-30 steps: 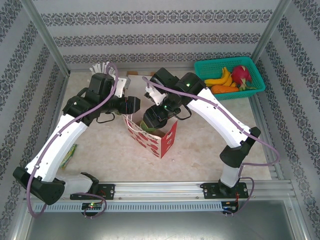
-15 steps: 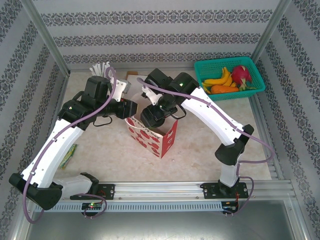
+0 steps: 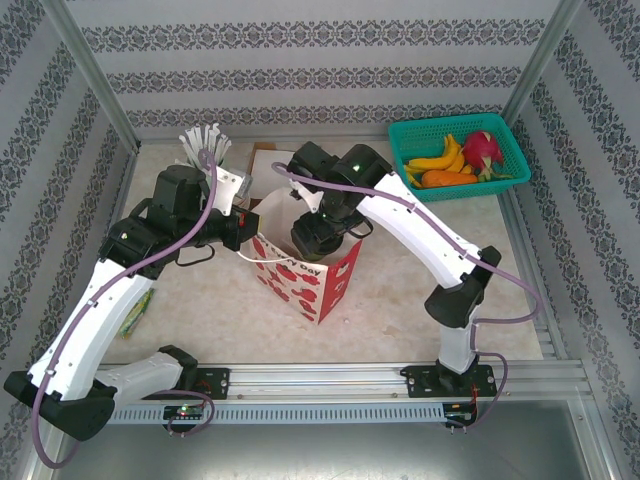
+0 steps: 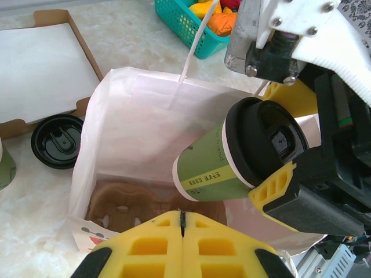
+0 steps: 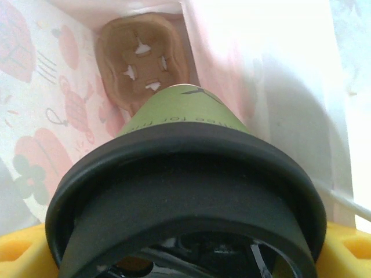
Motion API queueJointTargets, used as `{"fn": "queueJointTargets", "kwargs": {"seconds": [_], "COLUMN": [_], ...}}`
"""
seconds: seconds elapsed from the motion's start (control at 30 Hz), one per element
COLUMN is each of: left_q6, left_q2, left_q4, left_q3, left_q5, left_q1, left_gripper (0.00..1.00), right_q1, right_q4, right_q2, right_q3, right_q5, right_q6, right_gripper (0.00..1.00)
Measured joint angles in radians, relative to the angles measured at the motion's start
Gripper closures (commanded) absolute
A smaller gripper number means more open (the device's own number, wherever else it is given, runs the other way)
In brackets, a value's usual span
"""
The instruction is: Pack the takeout coffee
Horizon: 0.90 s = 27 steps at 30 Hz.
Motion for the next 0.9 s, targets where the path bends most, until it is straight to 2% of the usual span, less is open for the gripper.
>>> {"fn": "queueJointTargets", "kwargs": {"seconds": [0.3, 0.5, 0.57, 0.7, 0.8, 0.9], "left_q6": [-0.004, -0.003, -0.003, -0.015, -0.037, -0.055], "left_q2": [0.001, 0.000, -0.006, -0.027, -0.048, -0.064], "left_q4": [0.021, 0.034, 0.040, 0.042, 0.048, 0.059], "left_q3": [-0.022, -0.037, -0.051, -0.057, -0.055, -0.045], "left_q5": [0.038, 0.051, 0.044, -0.068, -0.178, -0.277], "left_q1": [0.000, 0.000, 0.000, 0.000, 0.009, 0.017], "left_gripper": [0.99, 0.89, 0.80, 0.47, 0.34, 0.27], "right_q1": [0.045, 0.047, 0.047, 0.047, 0.047, 0.047], "right_q4": [-0.032, -0.032, -0.032, -0.032, -0.032, -0.032], "right_q2": [0.041, 0.051, 0.051, 0.051, 0.051, 0.050], "right_q3": [0.006, 0.005, 0.004, -0.014, -0.036, -0.057], "right_q5": [-0.008, -0.014, -0.014, -0.014, -0.010, 0.001], "right_q6": [-0.002, -0.002, -0.002, -0.003, -0.007, -0.015], "right_gripper": [0.46, 0.46, 0.46, 0.46, 0.47, 0.49]}}
